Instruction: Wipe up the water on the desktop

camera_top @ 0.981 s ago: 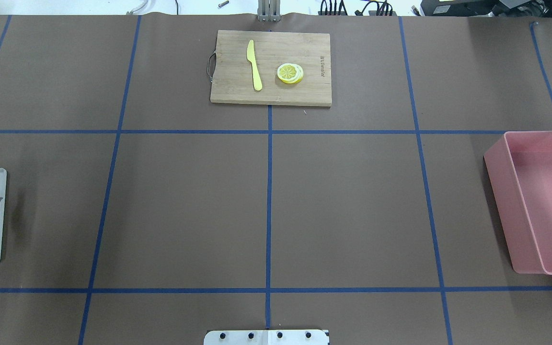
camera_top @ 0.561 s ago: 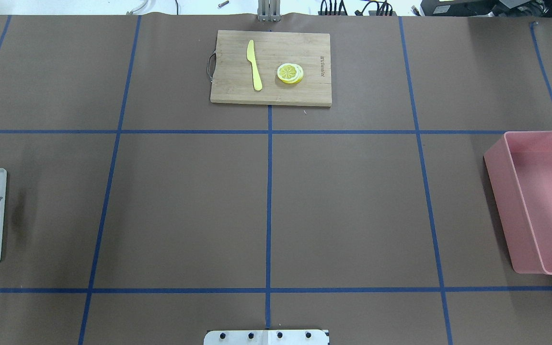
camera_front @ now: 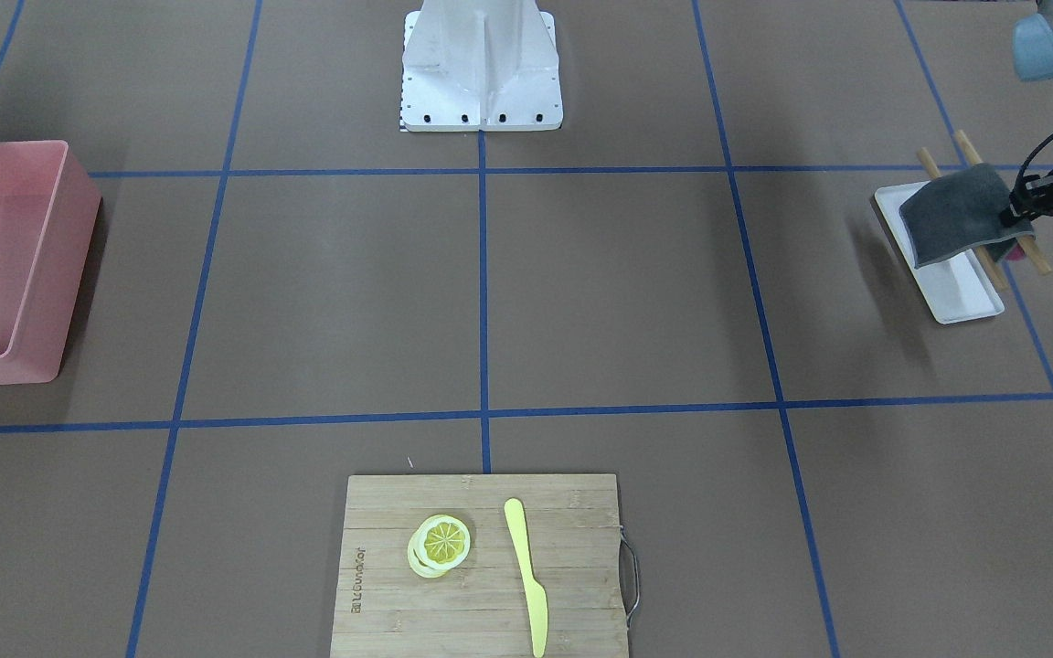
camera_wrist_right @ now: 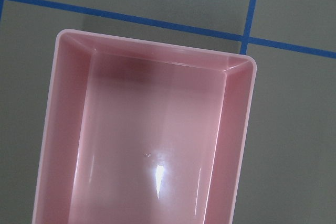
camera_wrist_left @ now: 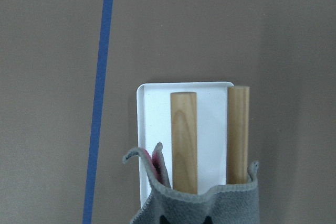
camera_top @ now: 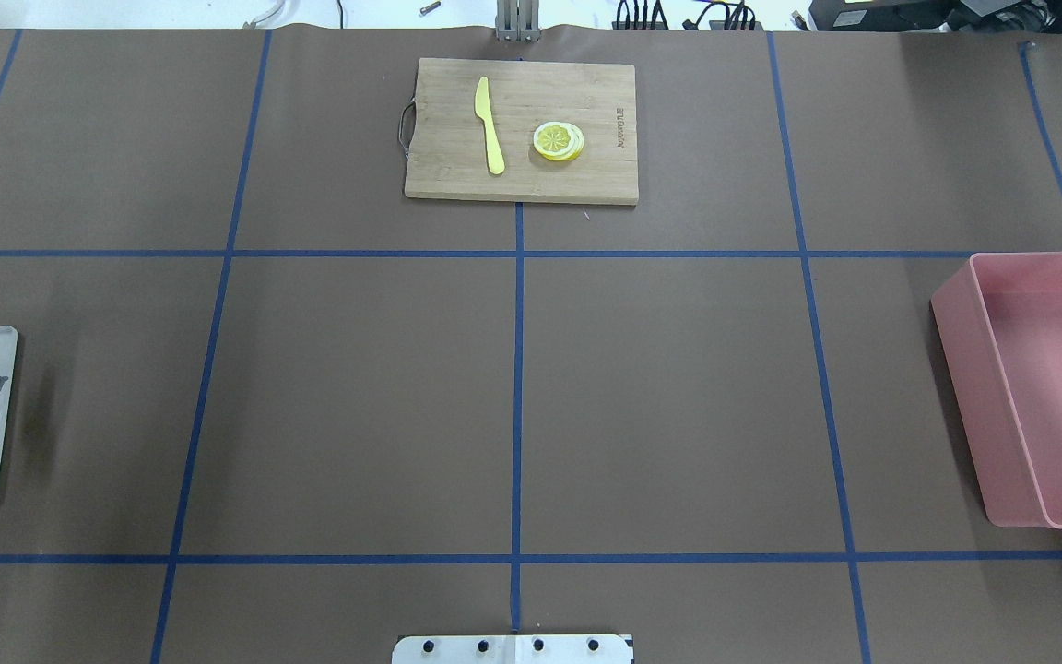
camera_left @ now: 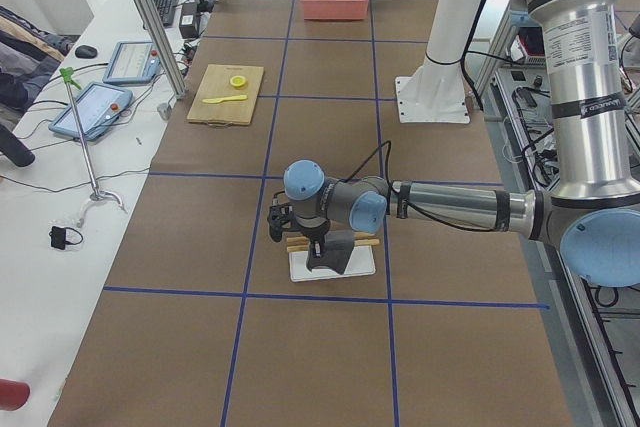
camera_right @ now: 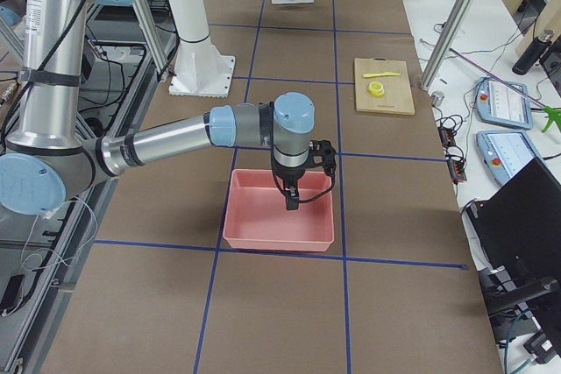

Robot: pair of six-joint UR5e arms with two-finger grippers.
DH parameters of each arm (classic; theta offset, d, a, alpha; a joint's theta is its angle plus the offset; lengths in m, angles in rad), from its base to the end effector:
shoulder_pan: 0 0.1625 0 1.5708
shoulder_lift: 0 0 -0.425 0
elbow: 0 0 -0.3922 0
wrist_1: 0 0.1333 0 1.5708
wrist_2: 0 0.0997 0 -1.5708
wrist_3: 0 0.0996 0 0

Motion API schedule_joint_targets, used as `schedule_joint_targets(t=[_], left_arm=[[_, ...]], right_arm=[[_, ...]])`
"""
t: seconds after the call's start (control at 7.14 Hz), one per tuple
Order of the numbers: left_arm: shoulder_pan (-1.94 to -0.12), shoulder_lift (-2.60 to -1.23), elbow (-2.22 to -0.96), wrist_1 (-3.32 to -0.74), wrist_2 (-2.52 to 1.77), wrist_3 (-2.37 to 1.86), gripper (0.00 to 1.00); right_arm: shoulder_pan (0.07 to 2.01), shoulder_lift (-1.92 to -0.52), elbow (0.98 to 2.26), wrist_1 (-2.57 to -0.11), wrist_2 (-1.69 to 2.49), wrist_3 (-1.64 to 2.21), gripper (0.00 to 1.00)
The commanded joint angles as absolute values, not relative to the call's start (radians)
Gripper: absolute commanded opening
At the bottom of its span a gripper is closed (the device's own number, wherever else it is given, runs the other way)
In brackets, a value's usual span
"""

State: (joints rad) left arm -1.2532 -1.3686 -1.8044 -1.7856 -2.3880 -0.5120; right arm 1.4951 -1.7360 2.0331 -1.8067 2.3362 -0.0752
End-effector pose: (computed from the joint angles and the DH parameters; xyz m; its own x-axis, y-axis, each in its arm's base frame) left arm 0.0735 -0.4179 0.6083 0.6667 -0.1179 -0.7360 0.0272 0.9906 -0.1340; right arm 0.0332 -0.4127 0.5325 0.7081 -0.1713 0.6850 0.1291 0.9852 0.1129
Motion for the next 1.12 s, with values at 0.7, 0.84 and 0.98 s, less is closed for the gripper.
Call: schedule_joint_targets(t=[0.7,0.84,0.98], left_arm=[[-1.255,-1.356,-1.813,-1.789,-2.390,-0.508,0.39],[-1.255,-1.356,-1.819,-1.789,-2.388,-0.508,0.22],[-1.256,-1.355,-1.821,-1.789,-2.390,-0.508,0.10]], right_arm=[[1.496,-1.735,2.034,-1.807,2.344,-0.075,1.00],[1.494,-1.735,2.034,-1.807,2.344,-0.075,1.00],[1.496,-1.735,2.034,-1.807,2.344,-0.075,1.00]])
